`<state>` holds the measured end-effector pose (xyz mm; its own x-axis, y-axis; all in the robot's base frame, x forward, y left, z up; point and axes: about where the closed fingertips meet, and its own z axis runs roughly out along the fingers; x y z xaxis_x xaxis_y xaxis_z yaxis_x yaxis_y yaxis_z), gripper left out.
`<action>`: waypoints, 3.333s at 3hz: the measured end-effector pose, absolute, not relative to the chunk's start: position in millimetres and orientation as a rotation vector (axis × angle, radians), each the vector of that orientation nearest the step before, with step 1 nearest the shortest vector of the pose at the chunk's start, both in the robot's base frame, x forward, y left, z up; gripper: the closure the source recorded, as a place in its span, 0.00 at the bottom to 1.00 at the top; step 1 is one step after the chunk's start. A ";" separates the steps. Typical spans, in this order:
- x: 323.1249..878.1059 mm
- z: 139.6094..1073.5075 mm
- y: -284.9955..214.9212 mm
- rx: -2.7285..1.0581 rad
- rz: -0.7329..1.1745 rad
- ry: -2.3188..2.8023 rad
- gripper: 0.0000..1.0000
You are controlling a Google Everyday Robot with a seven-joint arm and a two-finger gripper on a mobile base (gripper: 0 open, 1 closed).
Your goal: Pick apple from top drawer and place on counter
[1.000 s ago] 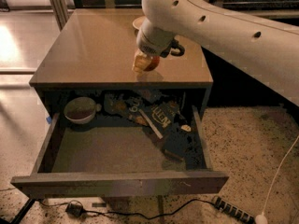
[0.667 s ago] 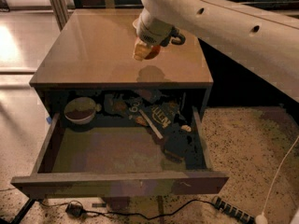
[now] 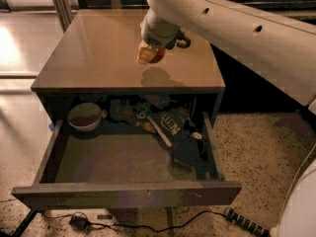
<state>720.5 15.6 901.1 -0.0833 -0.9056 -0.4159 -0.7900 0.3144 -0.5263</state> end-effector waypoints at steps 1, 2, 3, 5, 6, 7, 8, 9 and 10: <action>726.4 892.1 29.0 -1.537 -0.191 1.884 1.00; 725.3 883.6 46.2 -1.612 -0.147 1.851 1.00; 721.2 879.2 55.5 -1.693 -0.124 1.816 1.00; 711.7 869.3 67.0 -1.840 -0.088 1.757 1.00; 706.2 860.9 72.8 -1.969 -0.070 1.731 1.00; 701.4 854.5 73.5 -2.059 -0.066 1.725 1.00; 697.4 849.1 71.7 -2.130 -0.062 1.719 1.00; 692.4 845.6 71.3 -2.184 -0.057 1.692 1.00; 688.4 844.8 72.6 -2.211 -0.058 1.656 1.00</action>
Offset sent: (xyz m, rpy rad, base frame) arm 0.0055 0.0395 -0.0203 -0.0110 0.0493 0.1343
